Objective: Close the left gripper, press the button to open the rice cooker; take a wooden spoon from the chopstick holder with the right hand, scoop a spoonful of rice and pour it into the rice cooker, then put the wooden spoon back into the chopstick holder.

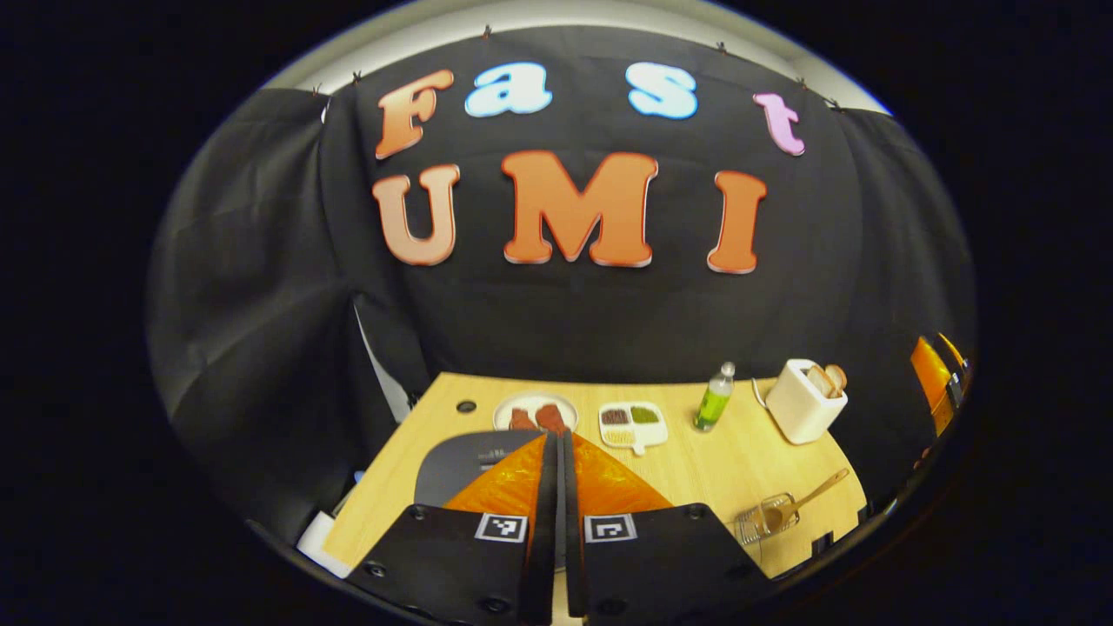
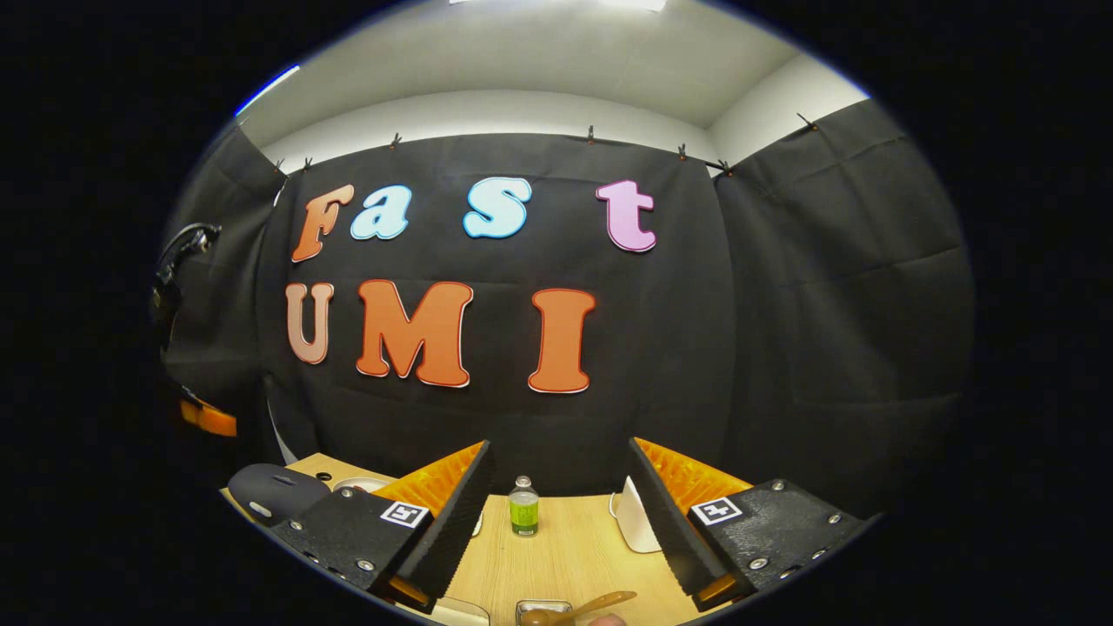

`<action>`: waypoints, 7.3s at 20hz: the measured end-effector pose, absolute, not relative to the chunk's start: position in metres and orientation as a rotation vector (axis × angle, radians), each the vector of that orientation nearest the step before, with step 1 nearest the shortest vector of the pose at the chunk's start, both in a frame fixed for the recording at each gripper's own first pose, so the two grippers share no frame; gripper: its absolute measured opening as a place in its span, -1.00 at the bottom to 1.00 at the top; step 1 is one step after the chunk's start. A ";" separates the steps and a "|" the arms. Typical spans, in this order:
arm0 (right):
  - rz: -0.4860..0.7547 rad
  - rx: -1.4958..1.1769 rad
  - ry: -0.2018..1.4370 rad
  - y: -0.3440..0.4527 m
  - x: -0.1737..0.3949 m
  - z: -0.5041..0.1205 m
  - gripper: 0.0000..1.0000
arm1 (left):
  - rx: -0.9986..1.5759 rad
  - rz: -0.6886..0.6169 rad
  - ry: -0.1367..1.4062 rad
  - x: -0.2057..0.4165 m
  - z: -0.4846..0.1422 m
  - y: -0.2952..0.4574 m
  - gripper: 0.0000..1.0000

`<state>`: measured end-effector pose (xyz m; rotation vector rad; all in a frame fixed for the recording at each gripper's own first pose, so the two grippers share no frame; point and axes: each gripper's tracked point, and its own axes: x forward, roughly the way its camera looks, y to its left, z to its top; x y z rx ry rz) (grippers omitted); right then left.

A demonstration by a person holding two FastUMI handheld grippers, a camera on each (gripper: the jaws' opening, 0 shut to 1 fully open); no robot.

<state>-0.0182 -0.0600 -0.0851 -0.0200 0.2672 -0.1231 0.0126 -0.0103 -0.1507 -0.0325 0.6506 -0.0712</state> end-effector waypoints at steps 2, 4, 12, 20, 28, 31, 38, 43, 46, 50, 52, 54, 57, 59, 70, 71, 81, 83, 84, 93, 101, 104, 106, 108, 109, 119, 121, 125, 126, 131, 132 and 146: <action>-0.140 -0.019 0.280 -0.066 -0.022 -0.091 0.88 | -0.065 -0.049 0.787 0.002 -0.176 -0.001 -0.80; -0.154 -0.023 0.294 -0.071 -0.024 -0.097 0.88 | -0.089 -0.035 0.891 -0.008 -0.196 0.005 -0.78; -0.200 -0.047 0.400 -0.081 -0.039 -0.132 0.89 | -0.179 0.018 1.178 -0.029 -0.248 0.023 -0.80; -0.256 -0.005 0.509 -0.101 -0.062 -0.172 0.89 | -0.343 0.088 1.354 -0.051 -0.290 0.025 -0.77; -0.258 0.011 0.590 -0.105 -0.067 -0.201 0.89 | -0.369 0.084 1.344 -0.045 -0.299 0.029 -0.84; -0.256 0.027 0.636 -0.106 -0.071 -0.217 0.89 | -0.367 0.085 1.306 -0.045 -0.294 0.030 -0.89; -0.254 0.124 0.779 -0.106 -0.090 -0.261 0.89 | -0.183 0.127 1.020 -0.039 -0.258 0.032 -0.88; -0.262 0.207 0.871 -0.103 -0.101 -0.294 0.87 | -0.083 0.145 0.783 -0.017 -0.217 0.033 -0.88; -0.251 0.245 0.921 -0.095 -0.108 -0.313 0.87 | -0.033 0.187 0.638 -0.004 -0.188 0.046 -0.77; -0.258 0.286 0.981 -0.092 -0.116 -0.336 0.87 | 0.064 0.206 0.425 0.008 -0.134 0.052 -0.40; -0.270 0.328 1.012 -0.090 -0.121 -0.350 0.85 | 0.071 0.204 0.397 0.007 -0.123 0.049 -0.04; -0.279 0.357 1.039 -0.088 -0.125 -0.361 0.82 | 0.055 0.197 0.408 0.004 -0.130 0.045 0.29; -0.302 0.398 1.067 -0.086 -0.126 -0.375 0.60 | 0.053 0.207 0.428 0.000 -0.136 0.051 0.31; -0.316 0.434 1.085 -0.082 -0.128 -0.379 0.39 | 0.053 0.216 0.425 -0.002 -0.135 0.056 0.31; -0.420 0.531 1.109 -0.067 -0.128 -0.383 -0.66 | 0.077 0.206 0.411 -0.010 -0.136 0.060 0.31; -0.419 0.541 1.108 -0.064 -0.127 -0.383 -0.67 | 0.078 0.202 0.411 -0.009 -0.136 0.060 0.31; -0.359 0.456 0.989 -0.051 -0.117 -0.335 -0.73 | 0.084 0.146 0.413 -0.006 -0.146 0.055 0.31; -0.331 0.421 0.946 -0.050 -0.110 -0.313 -0.72 | 0.074 0.126 0.410 -0.004 -0.148 0.053 0.40; -0.317 0.403 0.924 -0.047 -0.108 -0.304 -0.73 | 0.070 0.116 0.409 -0.004 -0.149 0.053 0.40; -0.196 0.382 0.839 0.009 -0.107 -0.239 -0.74 | 0.088 0.051 0.379 0.006 -0.155 0.065 0.86; -0.111 0.230 0.883 0.071 -0.140 -0.266 -0.73 | 0.104 0.019 0.357 0.008 -0.162 0.088 0.87; -0.136 0.160 0.882 0.076 -0.149 -0.290 -0.73 | 0.120 0.008 0.345 0.006 -0.163 0.097 0.87; -0.164 0.109 0.882 0.075 -0.151 -0.305 -0.73 | 0.133 0.004 0.342 0.005 -0.165 0.104 0.87; -0.181 0.059 0.863 0.076 -0.151 -0.311 -0.72 | 0.138 0.000 0.347 0.004 -0.169 0.109 0.87; -0.190 0.029 0.851 0.076 -0.150 -0.312 -0.73 | 0.137 -0.001 0.353 0.005 -0.170 0.112 0.87; -0.272 -0.112 0.809 0.084 -0.175 -0.343 -0.77 | 0.152 -0.005 0.370 0.003 -0.180 0.133 0.87; -0.297 -0.052 0.814 0.092 -0.179 -0.346 -0.77 | 0.153 -0.004 0.382 0.001 -0.185 0.136 0.87; -0.205 0.037 0.824 0.135 -0.184 -0.352 -0.77 | 0.154 -0.003 0.412 0.000 -0.194 0.140 0.87; -0.180 0.024 0.825 0.142 -0.186 -0.351 -0.77 | 0.156 -0.002 0.415 0.000 -0.194 0.141 0.87; -0.091 0.204 0.882 0.186 -0.182 -0.352 -0.77 | 0.173 0.008 0.406 0.001 -0.190 0.151 0.87; -0.081 0.241 0.903 0.190 -0.182 -0.354 -0.77 | 0.172 0.009 0.404 0.000 -0.189 0.152 0.87; -0.050 0.820 1.096 0.180 -0.185 -0.364 -0.79 | 0.172 -0.008 0.392 0.007 -0.181 0.137 0.87</action>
